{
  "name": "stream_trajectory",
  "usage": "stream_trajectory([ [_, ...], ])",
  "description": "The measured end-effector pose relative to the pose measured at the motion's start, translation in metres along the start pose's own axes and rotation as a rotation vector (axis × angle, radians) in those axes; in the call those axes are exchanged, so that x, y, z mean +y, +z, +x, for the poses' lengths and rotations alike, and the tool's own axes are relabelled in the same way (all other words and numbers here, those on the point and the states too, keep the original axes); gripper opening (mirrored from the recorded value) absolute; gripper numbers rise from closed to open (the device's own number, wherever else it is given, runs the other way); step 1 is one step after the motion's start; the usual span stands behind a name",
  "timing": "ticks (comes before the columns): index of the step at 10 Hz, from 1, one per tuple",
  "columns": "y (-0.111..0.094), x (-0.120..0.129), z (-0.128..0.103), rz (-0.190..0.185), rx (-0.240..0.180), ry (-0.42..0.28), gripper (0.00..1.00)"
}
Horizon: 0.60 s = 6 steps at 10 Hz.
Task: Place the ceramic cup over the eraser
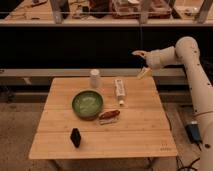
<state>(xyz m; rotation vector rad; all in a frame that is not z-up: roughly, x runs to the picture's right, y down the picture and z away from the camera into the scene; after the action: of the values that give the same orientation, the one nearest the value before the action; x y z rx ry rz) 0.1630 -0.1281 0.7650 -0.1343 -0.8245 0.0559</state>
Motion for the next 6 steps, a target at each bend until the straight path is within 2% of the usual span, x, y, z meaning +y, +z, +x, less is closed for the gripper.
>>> stream_trajectory([
  [3,0.034,0.013,-0.051,0.063,0.014,0.059,0.8],
  [4,0.055,0.03,-0.062,0.098,0.043,0.111,0.8],
  [6,0.072,0.051,-0.073,0.139,0.063,0.155,0.8],
])
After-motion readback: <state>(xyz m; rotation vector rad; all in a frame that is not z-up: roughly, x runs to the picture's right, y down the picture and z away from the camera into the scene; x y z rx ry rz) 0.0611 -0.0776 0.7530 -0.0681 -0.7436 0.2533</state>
